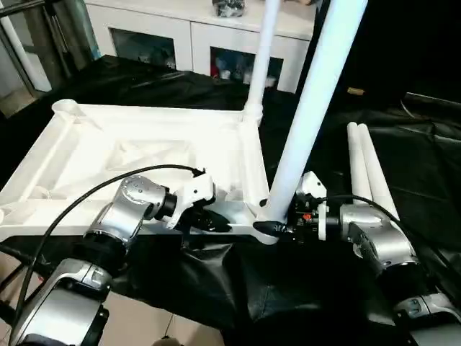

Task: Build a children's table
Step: Rotate leg to tighten

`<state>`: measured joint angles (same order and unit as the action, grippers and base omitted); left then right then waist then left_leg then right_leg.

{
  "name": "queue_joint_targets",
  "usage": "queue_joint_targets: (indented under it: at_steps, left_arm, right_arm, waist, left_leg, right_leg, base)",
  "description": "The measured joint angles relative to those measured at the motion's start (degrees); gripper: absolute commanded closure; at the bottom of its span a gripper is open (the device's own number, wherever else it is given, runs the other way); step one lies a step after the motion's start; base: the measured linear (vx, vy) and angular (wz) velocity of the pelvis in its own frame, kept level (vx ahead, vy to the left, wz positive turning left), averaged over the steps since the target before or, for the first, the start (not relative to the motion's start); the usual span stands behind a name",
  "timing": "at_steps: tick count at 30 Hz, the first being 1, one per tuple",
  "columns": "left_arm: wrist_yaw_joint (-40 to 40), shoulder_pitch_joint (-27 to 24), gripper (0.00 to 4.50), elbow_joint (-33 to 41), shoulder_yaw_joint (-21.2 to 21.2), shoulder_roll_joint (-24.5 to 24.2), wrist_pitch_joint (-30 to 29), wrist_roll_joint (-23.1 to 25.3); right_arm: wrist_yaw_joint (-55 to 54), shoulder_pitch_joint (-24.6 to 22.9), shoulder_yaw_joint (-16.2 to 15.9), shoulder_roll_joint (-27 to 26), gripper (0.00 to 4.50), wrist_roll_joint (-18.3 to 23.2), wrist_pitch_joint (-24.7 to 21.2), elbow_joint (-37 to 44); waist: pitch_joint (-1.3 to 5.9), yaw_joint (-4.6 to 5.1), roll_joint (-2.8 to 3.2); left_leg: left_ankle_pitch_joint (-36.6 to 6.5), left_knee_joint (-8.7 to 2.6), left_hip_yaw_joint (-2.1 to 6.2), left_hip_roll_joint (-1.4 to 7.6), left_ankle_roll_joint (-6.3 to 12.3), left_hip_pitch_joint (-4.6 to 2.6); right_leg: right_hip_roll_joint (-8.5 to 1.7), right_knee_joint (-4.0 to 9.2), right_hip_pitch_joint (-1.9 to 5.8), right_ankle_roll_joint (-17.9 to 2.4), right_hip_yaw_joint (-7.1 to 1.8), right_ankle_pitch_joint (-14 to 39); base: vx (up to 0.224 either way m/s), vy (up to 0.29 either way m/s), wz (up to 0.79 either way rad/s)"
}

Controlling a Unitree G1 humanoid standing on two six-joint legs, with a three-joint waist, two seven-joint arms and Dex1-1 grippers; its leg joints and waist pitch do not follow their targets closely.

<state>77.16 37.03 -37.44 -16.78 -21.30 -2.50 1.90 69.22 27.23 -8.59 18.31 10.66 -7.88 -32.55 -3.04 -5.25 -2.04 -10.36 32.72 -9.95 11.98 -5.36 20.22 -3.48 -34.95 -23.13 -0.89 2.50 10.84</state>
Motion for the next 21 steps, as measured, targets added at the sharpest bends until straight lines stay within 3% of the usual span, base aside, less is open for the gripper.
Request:
queue_joint_targets:
  at_steps: [5, 7, 11, 13, 17, 21]
  left_arm:
    - [-1.51, 0.01, 4.50, -0.66, 0.31, 0.49, -0.07, 0.04]
    - [-5.96, 0.83, 4.50, -2.45, 1.25, 1.81, -1.33, 0.49]
    - [-15.11, 2.76, 4.50, -5.14, 2.74, 5.31, -4.52, 1.75]
    - [-20.39, 4.43, 4.50, -6.88, 3.25, 7.91, -6.77, 2.29]
    - [-26.40, 5.50, 4.50, -7.91, 3.59, 10.81, -8.78, 2.49]
    - [-28.61, 5.72, 4.50, -8.18, 4.43, 12.28, -9.70, 2.87]
  right_arm:
    - [-2.80, -0.19, 0.45, -0.80, 1.73, -0.12, -0.62, 0.13]
    - [-9.80, 1.24, 2.37, -3.29, 1.74, -1.07, 0.23, -3.34]
    - [-26.37, 6.09, 5.21, -8.34, 1.75, -2.54, 1.51, -10.93]
    - [-35.90, 8.76, 7.57, -11.35, 1.76, -2.81, 1.74, -14.62]
    - [-45.74, 11.04, 9.97, -14.03, 1.76, -2.38, 1.89, -17.72]
    - [-49.85, 12.32, 10.59, -15.35, 1.76, -3.46, 5.13, -20.57]
  waist:
    - [0.00, 0.09, 0.00]
    - [0.02, 0.41, -0.02]
    - [0.03, 1.98, -0.03]
    - [0.03, 2.19, -0.04]
    - [0.08, 2.07, 0.04]
    - [0.25, 1.93, 0.34]
  left_leg:
    - [0.01, 0.02, 0.01, 0.00, 0.00, -0.09]
    - [0.01, 0.10, 0.07, -0.01, -0.01, -0.24]
    - [0.05, 0.14, 0.17, -0.04, -0.06, -0.25]
    - [0.05, 0.19, 0.17, -0.04, -0.07, -0.23]
    - [0.05, 0.17, 0.16, -0.04, -0.07, -0.22]
    - [0.02, 0.16, 0.11, -0.06, -0.03, -0.16]
  right_leg:
    - [0.00, -0.02, 0.06, 0.00, -0.01, -0.01]
    - [0.00, -0.08, 0.18, -0.02, -0.04, -0.05]
    - [-0.01, -0.03, 0.19, 0.14, -0.12, -0.02]
    - [0.00, -0.06, 0.12, 0.06, -0.12, -0.11]
    - [0.00, -0.07, 0.15, -0.13, -0.09, -0.24]
    - [-0.01, 0.02, 0.14, -0.07, -0.13, -0.21]
  base:
    - [0.000, 0.000, 0.00]
    - [0.000, 0.000, 0.00]
    - [0.000, 0.000, 0.00]
    - [0.000, 0.000, 0.00]
    - [0.000, 0.000, 0.00]
    - [0.000, 0.000, 0.00]
